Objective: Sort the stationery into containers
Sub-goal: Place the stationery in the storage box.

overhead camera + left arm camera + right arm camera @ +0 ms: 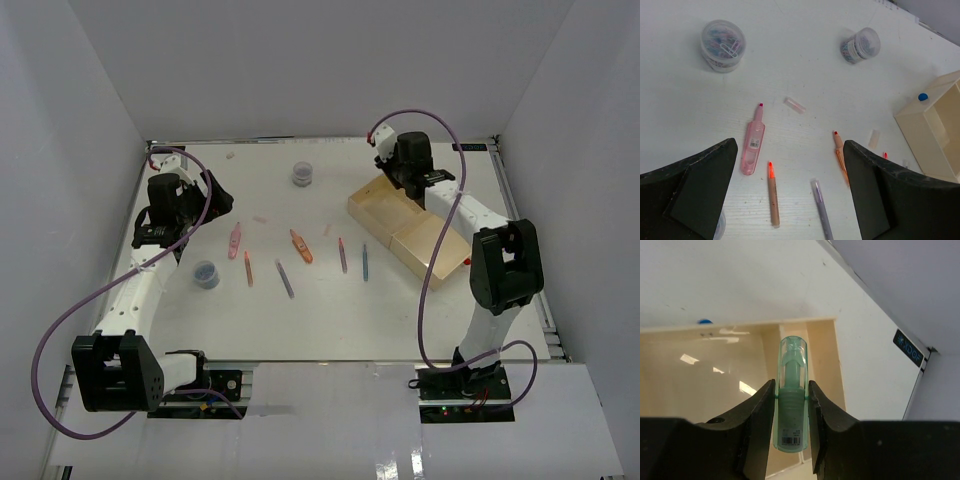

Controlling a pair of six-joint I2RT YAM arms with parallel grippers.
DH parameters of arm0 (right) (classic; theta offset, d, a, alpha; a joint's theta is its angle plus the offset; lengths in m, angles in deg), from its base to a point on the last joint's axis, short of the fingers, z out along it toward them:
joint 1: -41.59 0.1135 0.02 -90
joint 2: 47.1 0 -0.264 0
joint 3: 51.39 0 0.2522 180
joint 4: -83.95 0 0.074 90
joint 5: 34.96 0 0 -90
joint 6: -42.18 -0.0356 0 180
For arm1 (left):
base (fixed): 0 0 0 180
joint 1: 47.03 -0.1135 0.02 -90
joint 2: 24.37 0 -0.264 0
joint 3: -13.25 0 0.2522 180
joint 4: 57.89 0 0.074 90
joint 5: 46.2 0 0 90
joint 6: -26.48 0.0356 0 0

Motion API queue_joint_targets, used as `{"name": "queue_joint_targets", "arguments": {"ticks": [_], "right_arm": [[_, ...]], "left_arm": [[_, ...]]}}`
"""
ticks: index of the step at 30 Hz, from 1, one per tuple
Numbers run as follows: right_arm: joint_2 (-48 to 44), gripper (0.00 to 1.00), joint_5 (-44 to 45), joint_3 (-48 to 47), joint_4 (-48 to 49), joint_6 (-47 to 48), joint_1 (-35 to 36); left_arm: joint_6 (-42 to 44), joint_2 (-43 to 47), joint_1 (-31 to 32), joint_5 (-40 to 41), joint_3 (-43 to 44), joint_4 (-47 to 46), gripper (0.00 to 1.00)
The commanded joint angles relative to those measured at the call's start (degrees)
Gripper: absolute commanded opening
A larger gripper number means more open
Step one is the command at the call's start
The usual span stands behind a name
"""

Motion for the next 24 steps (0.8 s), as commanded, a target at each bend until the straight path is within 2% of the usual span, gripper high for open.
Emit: {"name": "queue_joint_targets", "arguments": {"ticks": [1,7,14,18,24], "right_arm": [[-2.9,0.29,-1.0,1.2,2.9,2.6,-2.2],[0.6,0.30,-3.3,1.6,4.1,3.8,-8.5],[6.4,0.33,-4.1,-1.7,5.7,3.1,-10.2],[7.8,0.39,-3.6,-2.4,5.7,3.0,-10.4],[7.3,0.56,-3.7,-2.6,5.0,2.4,-10.5]], "left_arm": [[0.3,1.8,0.0,-1.0,0.3,0.0,0.98],[0.2,1.2,0.0,-1.1,0.3,0.0,0.98],[0.0,0.9,0.0,-1.3,0.2,-0.1,0.98],[0.1,0.5,0.0,-1.3,0.3,0.1,0.98],[-0.1,0.5,0.0,-1.9,0.3,0.0,0.98]]}}
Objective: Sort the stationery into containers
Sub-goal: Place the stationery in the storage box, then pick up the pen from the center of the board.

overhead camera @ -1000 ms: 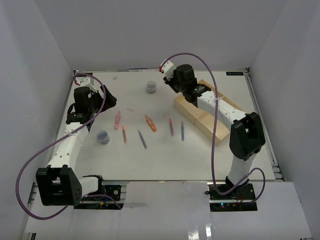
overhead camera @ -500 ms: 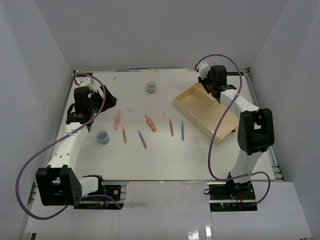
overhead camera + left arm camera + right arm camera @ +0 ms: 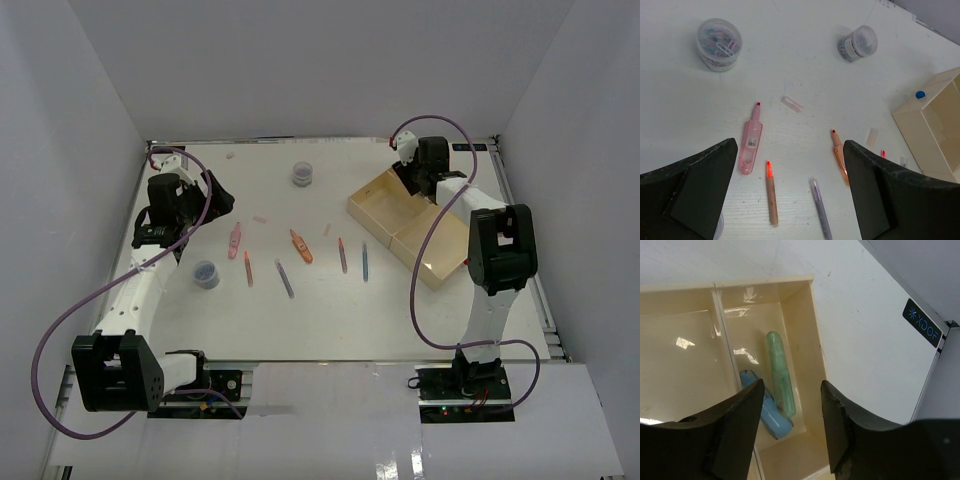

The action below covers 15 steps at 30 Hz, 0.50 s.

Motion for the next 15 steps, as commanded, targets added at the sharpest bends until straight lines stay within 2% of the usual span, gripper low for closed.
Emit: {"name": "queue_joint_targets", "arguments": {"ticks": [1,5,8,9,11,13,15], "right_arm": [[-2.2,0.58,-0.5,-2.6,2.2,0.0,-0.2],[-4.5,0.61,0.1,-3.0,1.4,-0.7,-0.1],[-8.4,0.68,-0.5,-3.3,-0.8,-3.4,0.3],[-9.5,0.74,-3.1,-3.4,-1.7,-4.6,0.6],[-13.2,0.77,-7.8,-2.9,-4.1,-8.5,1.1],[-16.8,0.78,-10.5,-0.5,-4.8,-12.7,3.4],[-19.2,0.80,-9.2,1.9,-4.8,-15.1,7.4]], "left_arm": [[0.0,0.5,0.0,-1.3,0.3,0.1,0.98],[0.0,0.4,0.0,-1.5,0.3,0.0,0.98],[0.0,0.6,0.0,-1.5,0.4,0.1,0.98],[0.0,0.7,0.0,-1.5,0.4,0.1,0.98],[0.0,0.8,0.0,-1.8,0.5,0.2,0.98],[-0.1,1.0,0.0,-2.4,0.6,0.2,0.98],[-0.1,1.1,0.0,-2.4,0.7,0.3,0.98]]}}
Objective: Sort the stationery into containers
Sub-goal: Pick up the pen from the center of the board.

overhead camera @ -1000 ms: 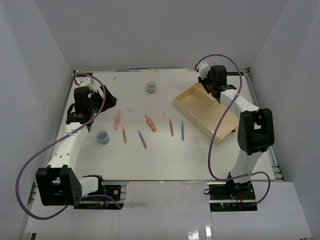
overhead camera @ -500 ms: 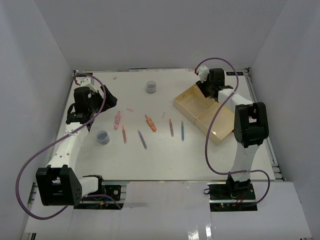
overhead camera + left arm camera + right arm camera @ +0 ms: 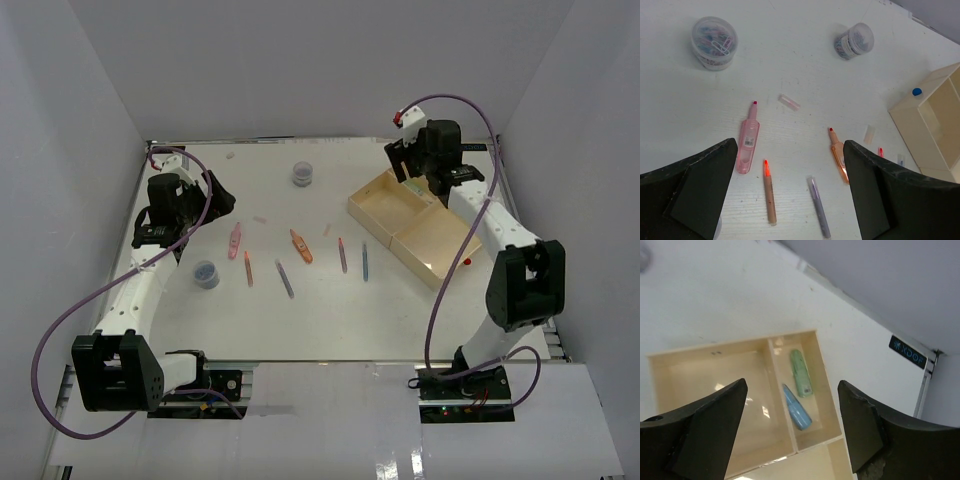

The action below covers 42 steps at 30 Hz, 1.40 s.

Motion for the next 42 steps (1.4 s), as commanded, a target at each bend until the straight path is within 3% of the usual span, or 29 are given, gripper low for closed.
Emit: {"name": "queue_joint_targets", "arguments": {"ticks": [1,9,18,26,42], "right_arm": [[-7.7,0.80,-2.7,4.2,-0.5,-7.4,6.9],[-9.4,0.80,7.5,11.4,-1.5,-18.5,27.3],[-0.4,0.77,9.1,14.4,3.4,-28.9,37.0],[7.5,0.74,9.8,13.1,7.2,-31.6,39.1],[14.1,0.61,13.4,13.1,9.4,-32.3,39.9]], "left_arm": [[-0.1,1.4,0.0,-1.2,0.6,0.3,0.98],[-0.1,2.3,0.0,-0.9,0.6,0.4,0.98],[-0.2,3.0,0.0,-1.3,0.6,0.4,0.98],[-0.2,2.7,0.0,-1.1,0.5,0.4,0.98],[-0.4,2.9,0.0,-0.7,0.5,0.4,0.98]]}}
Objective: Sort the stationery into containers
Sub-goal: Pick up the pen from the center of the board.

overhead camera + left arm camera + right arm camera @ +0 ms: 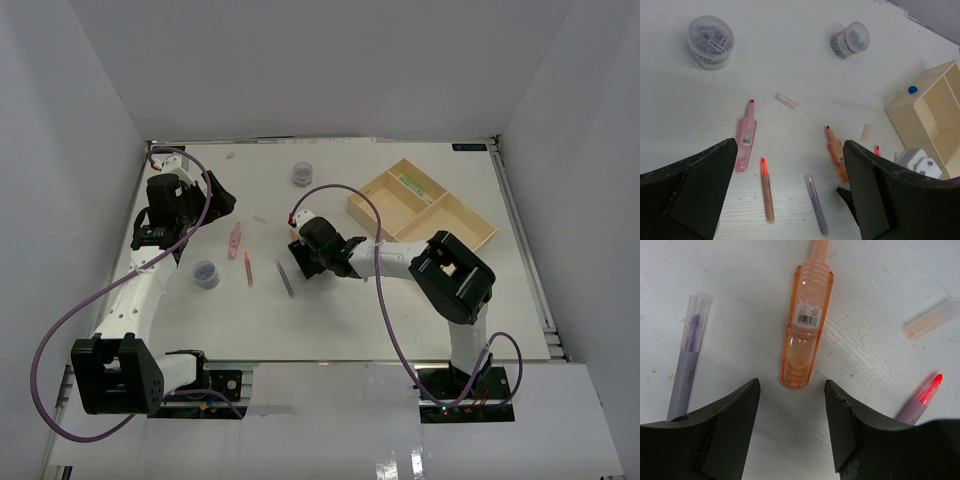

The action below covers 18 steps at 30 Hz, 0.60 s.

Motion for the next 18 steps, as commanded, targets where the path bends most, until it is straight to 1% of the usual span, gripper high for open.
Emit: {"name": "queue_joint_targets", "arguments": {"ticks": [1,3,6,12,13,14,15,16,18], "right_arm": [[2.4,0.60,2.0,-1.2,2.0,-1.0,0.4],[2.9,0.59,2.2,-1.0,2.0,-1.2,0.4],[3.3,0.55,2.9,-1.0,2.1,-1.4,0.4],[4.1,0.52,3.1,-1.4,2.2,-1.3,0.4],[4.1,0.48,3.1,-1.3,2.2,-1.3,0.4],[4.0,0.48,3.2,-1.2,2.2,-1.3,0.4],[3.9,0.44,3.4,-1.1,2.2,-1.3,0.4],[3.7,0.43,3.6,-1.0,2.1,-1.1,0.4],[3.4,0.35,4.3,-0.6,2.2,-0.9,0.4]], "left_arm": [[-0.2,2.0,0.0,-0.1,0.5,-0.1,0.98],[-0.2,2.1,0.0,-0.1,0.5,-0.1,0.98],[-0.2,2.0,0.0,0.0,0.5,-0.1,0.98],[-0.2,2.0,0.0,-0.1,0.5,-0.1,0.98],[-0.2,2.1,0.0,0.0,0.5,-0.1,0.98],[-0.2,2.1,0.0,0.0,0.5,-0.1,0.98],[-0.2,2.2,0.0,0.0,0.5,-0.1,0.98],[-0.2,2.1,0.0,0.0,0.5,-0.1,0.98],[-0.2,2.1,0.0,0.0,0.5,-0.1,0.98]]}}
